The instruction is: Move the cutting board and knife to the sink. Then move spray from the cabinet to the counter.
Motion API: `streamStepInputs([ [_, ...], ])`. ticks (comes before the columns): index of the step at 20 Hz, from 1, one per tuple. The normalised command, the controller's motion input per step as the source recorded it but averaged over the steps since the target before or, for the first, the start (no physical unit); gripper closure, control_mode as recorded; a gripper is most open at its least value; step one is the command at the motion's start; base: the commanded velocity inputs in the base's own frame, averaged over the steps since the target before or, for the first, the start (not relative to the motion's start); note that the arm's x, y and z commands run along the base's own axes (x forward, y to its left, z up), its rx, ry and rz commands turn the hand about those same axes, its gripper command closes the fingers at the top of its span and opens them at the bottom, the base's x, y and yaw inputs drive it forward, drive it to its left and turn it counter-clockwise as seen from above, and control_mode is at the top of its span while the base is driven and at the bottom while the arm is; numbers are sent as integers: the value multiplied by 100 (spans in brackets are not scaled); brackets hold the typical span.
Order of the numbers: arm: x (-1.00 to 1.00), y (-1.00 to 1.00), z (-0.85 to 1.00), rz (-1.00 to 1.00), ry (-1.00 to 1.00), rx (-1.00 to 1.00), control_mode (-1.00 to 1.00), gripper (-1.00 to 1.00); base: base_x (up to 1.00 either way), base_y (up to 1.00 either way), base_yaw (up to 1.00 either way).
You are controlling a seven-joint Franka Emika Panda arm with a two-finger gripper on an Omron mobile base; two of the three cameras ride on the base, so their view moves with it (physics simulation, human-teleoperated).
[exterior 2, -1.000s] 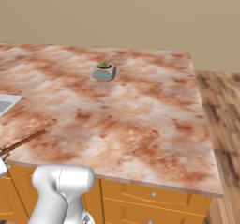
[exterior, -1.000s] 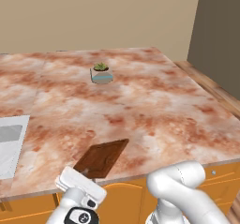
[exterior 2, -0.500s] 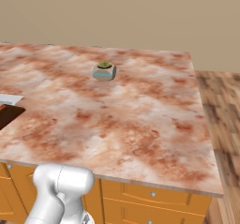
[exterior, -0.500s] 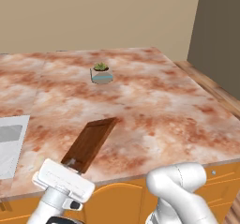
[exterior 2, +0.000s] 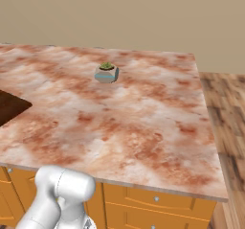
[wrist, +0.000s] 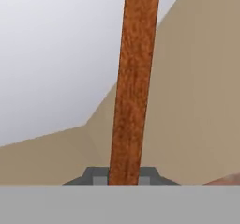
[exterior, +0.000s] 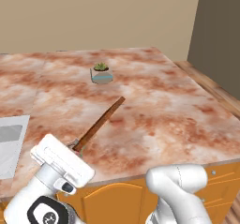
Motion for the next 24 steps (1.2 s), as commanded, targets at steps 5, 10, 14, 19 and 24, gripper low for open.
streamStepInputs([
  [5, 14, -50, 6, -19, 26, 11, -100, 100, 0, 0, 0],
  [10, 29, -68, 0, -4, 2, 32, -100, 100, 0, 0, 0],
  [14, 47, -49, 0, 0, 5, 30, -100, 100, 0, 0, 0],
  [19, 59, -37, 0, 0, 16, 1, -100, 100, 0, 0, 0],
  [24, 48, -33, 0, -6, 34, -1, -100, 100, 0, 0, 0],
])
